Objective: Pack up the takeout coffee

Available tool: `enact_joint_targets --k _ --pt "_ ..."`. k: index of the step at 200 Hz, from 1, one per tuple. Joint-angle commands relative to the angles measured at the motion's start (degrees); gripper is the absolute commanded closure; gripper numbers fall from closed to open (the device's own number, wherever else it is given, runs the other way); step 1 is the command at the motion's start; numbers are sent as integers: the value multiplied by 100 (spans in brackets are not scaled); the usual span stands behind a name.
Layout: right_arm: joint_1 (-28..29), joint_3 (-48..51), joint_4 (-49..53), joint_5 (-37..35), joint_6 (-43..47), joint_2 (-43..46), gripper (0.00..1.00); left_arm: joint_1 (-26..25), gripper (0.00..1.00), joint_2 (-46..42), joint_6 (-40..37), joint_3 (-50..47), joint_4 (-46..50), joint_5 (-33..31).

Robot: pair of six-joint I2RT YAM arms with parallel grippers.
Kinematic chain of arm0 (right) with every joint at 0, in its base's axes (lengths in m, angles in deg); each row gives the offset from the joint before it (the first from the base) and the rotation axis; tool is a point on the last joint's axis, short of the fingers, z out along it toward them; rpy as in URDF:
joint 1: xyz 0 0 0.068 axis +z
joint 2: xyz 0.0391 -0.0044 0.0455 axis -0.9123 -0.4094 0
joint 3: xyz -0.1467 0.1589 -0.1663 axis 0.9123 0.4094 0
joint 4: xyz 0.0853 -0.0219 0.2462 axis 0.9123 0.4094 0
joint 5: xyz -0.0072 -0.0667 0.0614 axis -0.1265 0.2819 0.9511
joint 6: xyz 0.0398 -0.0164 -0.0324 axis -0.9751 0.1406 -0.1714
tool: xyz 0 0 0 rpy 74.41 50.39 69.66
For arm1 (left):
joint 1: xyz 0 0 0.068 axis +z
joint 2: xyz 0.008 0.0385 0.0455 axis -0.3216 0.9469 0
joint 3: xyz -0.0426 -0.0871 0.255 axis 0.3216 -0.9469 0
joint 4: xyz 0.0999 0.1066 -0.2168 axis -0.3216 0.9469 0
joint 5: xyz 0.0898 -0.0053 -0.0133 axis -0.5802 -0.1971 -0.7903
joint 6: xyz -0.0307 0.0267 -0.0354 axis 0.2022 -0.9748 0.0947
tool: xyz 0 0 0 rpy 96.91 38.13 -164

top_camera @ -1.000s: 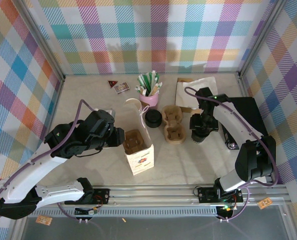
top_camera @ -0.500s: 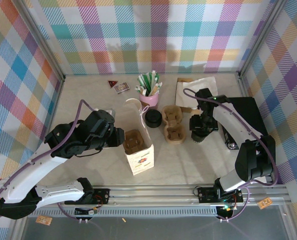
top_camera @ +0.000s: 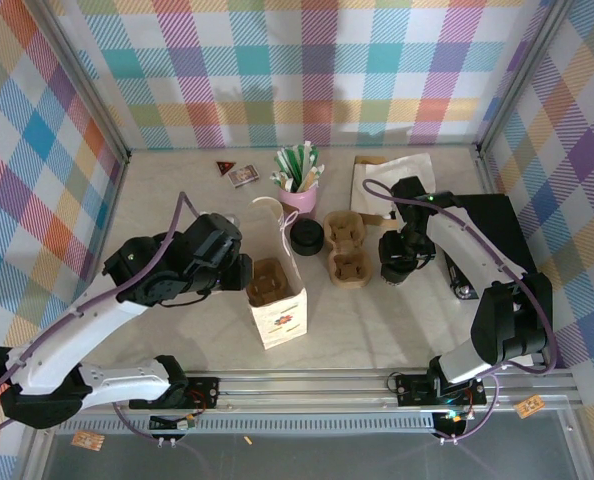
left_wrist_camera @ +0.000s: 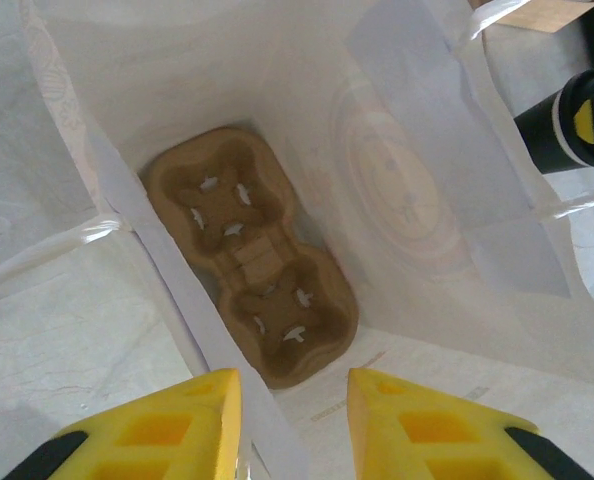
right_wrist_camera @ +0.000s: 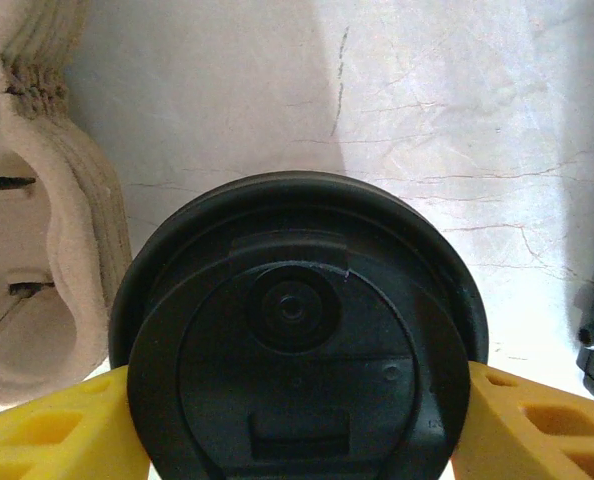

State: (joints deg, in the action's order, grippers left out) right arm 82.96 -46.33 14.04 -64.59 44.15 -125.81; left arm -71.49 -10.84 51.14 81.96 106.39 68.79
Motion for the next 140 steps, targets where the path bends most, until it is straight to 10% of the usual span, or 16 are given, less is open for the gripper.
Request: enact_joint_targets --k 1,140 --pt "38 120 67 301 -58 -25 33 34 67 111 -206 217 322 -182" --pt "44 27 384 863 -617 255 35 35 66 220 635 303 459 -231"
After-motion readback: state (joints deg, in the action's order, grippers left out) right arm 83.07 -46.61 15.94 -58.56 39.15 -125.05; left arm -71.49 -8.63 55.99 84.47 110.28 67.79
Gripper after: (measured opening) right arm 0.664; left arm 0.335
